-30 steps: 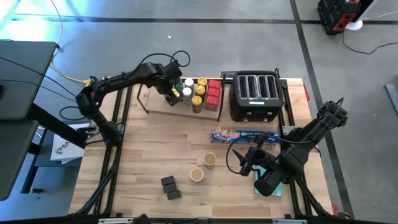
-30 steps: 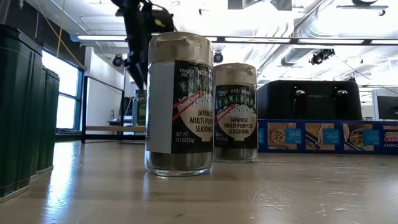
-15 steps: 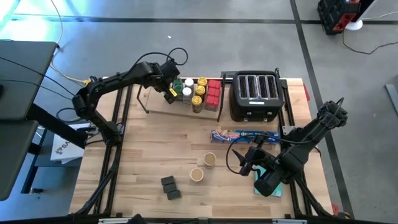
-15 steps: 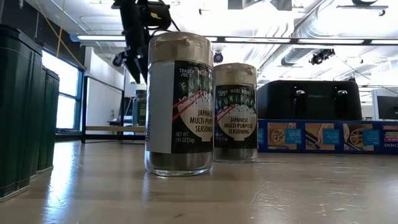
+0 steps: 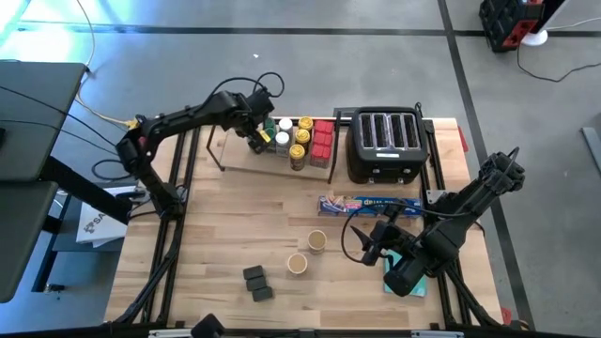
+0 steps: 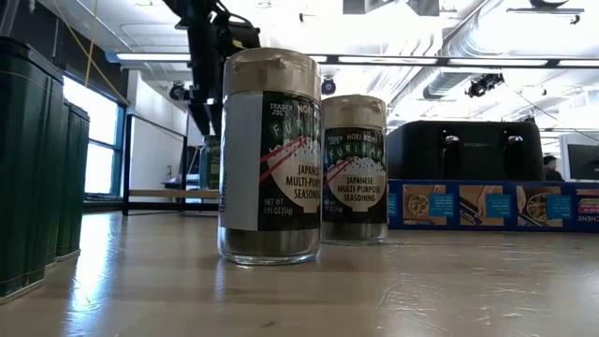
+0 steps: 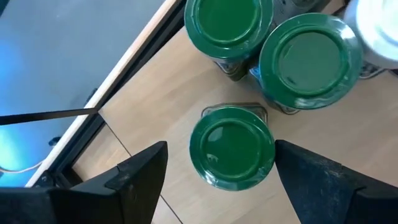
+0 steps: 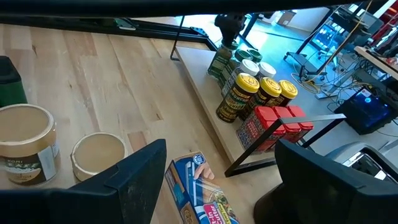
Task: Shelf spices
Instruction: Put the green seasoning bottle on the shelf aligned with the other green seasoning bottles
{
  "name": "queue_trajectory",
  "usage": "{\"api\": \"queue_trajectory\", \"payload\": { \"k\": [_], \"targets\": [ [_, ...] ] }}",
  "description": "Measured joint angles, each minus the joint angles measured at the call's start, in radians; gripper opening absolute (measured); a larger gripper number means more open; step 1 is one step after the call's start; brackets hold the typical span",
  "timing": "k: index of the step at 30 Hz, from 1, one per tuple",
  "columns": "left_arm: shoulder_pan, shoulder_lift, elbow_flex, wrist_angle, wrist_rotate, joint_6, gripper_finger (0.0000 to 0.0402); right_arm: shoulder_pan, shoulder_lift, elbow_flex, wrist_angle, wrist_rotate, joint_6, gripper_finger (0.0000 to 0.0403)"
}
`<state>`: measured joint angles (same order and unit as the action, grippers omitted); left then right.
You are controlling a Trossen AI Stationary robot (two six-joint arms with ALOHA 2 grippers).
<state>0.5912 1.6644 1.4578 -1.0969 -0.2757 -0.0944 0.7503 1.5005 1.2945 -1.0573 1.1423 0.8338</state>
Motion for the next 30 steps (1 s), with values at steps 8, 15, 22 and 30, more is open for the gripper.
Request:
{"api": "queue_trajectory", "payload": {
  "k": [8, 15, 22, 30],
  "targets": [
    [0.016, 0.035, 0.0, 0.004, 0.034, 0.001, 0.0289, 0.0, 0.0, 0.0, 0.0, 0.0, 0.0, 0.0296],
    [0.016, 0.038, 0.0, 0.02, 0.055, 0.001, 0.0284, 0.0, 0.0, 0.0, 0.0, -0.001, 0.003, 0.0296],
    [0.016, 0.038, 0.0, 0.016, 0.087, 0.027, 0.0225, 0.0, 0.0, 0.0, 0.0, -0.001, 0.003, 0.0296],
    [0.003, 0.038, 0.053, -0.095, 0.084, 0.038, 0.0197, 0.0, 0.0, 0.0, 0.0, -0.001, 0.003, 0.0296]
  ]
}}
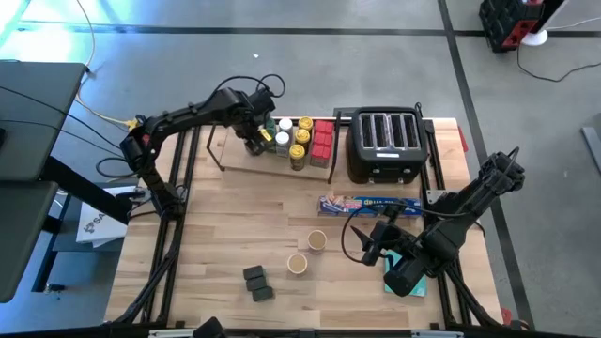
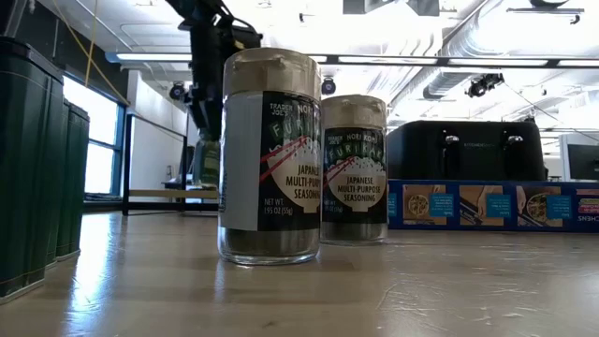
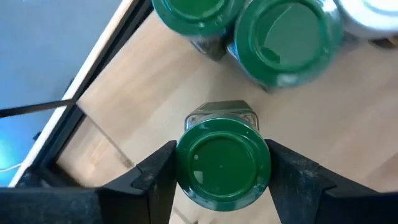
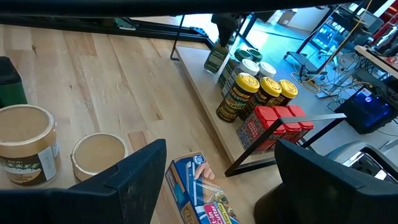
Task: Shelf spices
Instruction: Put the green seasoning bottle on the shelf aligned with the other green seasoning bottles
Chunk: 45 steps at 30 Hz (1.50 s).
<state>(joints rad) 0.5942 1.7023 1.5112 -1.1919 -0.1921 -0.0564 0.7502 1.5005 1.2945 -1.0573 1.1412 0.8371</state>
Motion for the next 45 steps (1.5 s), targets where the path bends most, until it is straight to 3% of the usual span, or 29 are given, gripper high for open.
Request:
{"api": "queue_trajectory", "payload": {
  "k": [9, 19, 26, 39, 45],
  "targets": [
    [-0.14, -0.001, 0.057, -0.198, 0.056, 0.183, 0.0206, 0.0, 0.0, 0.0, 0.0, 0.009, 0.0, 0.0296],
    [-0.334, 0.001, 0.057, -0.123, 0.018, 0.437, 0.0206, 0.0, 0.0, 0.0, 0.0, 0.014, -0.006, 0.0296],
    [-0.321, 0.001, 0.057, -0.038, -0.003, 0.542, 0.0206, 0.0, 0.0, 0.0, 0.0, 0.014, -0.006, 0.0296],
    [-0.272, 0.002, 0.008, 0.07, -0.036, 0.596, 0.0207, 0.0, 0.0, 0.0, 0.0, 0.014, -0.003, 0.0296],
    [-0.266, 0.002, 0.008, 0.108, -0.029, 0.641, 0.023, 0.0, 0.0, 0.0, 0.001, 0.014, 0.0, 0.0296]
  ]
}}
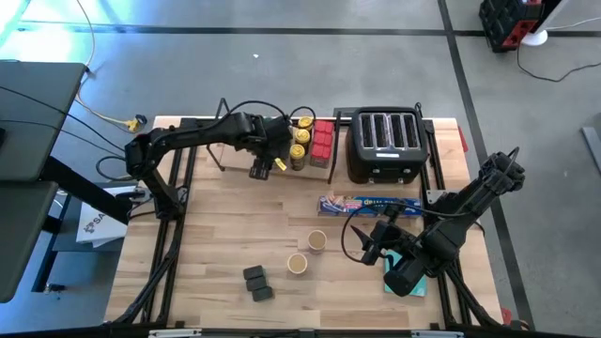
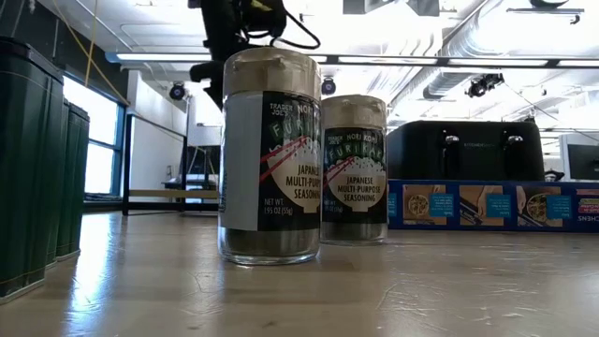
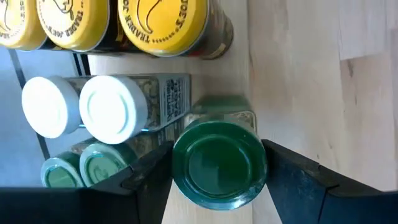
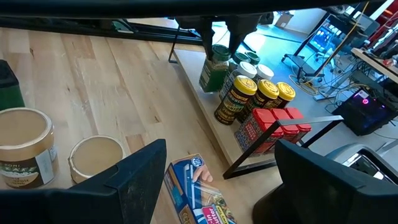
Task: Shelf spices
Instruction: Put the green seasoning bottle on the shelf aligned with the other green seasoning bottles
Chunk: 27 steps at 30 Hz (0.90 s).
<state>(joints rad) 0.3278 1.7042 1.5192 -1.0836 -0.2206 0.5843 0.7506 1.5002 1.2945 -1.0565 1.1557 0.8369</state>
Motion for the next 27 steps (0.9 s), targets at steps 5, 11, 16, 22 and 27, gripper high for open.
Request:
{"api": "queue_trajectory", "payload": {
  "k": [5, 11, 16, 22, 27],
  "targets": [
    [0.022, 0.0, 0.0, 0.013, 0.0, 0.004, 0.0242, 0.001, 0.0, 0.0, 0.0, 0.0, 0.001, 0.0296],
    [0.026, 0.0, 0.0, 0.015, -0.007, 0.023, 0.0243, 0.001, 0.0, 0.0, 0.003, 0.0, 0.001, 0.0296],
    [0.007, 0.0, 0.018, -0.035, -0.086, 0.017, 0.0243, 0.001, 0.0, 0.0, 0.003, 0.0, 0.001, 0.0296],
    [-0.041, -0.002, 0.068, -0.056, -0.059, 0.026, 0.0238, 0.001, 0.0, 0.0, 0.004, 0.0, 0.001, 0.0296],
    [-0.034, -0.002, 0.068, -0.024, 0.006, -0.004, 0.0191, 0.001, 0.0, 0.0, 0.009, 0.001, 0.001, 0.0296]
  ]
}}
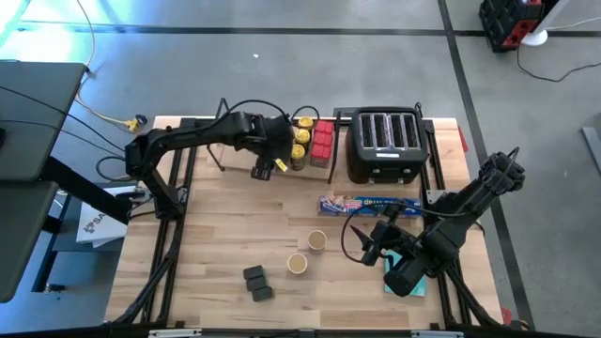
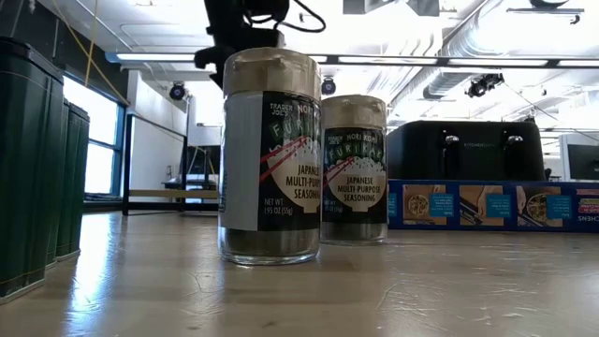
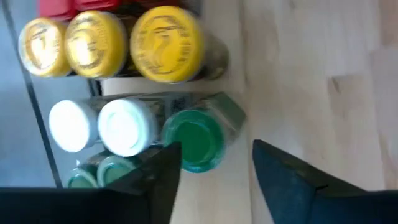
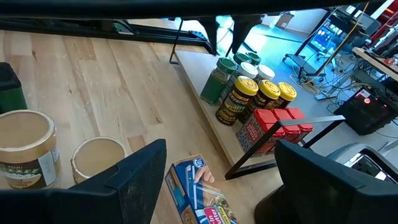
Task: Shelf spices
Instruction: Put the green seasoning bottle on the shelf aligned with the other green seasoning bottles
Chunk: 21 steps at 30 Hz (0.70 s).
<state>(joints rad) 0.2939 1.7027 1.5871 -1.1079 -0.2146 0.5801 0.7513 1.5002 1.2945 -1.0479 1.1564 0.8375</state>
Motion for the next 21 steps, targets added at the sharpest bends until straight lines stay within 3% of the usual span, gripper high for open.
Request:
{"api": "queue_trajectory", "payload": {
  "k": [11, 21],
  "targets": [
    [0.069, 0.014, 0.001, 0.061, 0.092, -0.061, 0.0012, 0.0, 0.0, 0.0, -0.001, 0.003, -0.005, 0.0296],
    [0.085, 0.069, 0.004, 0.073, 0.096, -0.074, 0.0002, 0.0, 0.0, 0.0, 0.0, 0.001, -0.005, 0.0296]
  ]
}}
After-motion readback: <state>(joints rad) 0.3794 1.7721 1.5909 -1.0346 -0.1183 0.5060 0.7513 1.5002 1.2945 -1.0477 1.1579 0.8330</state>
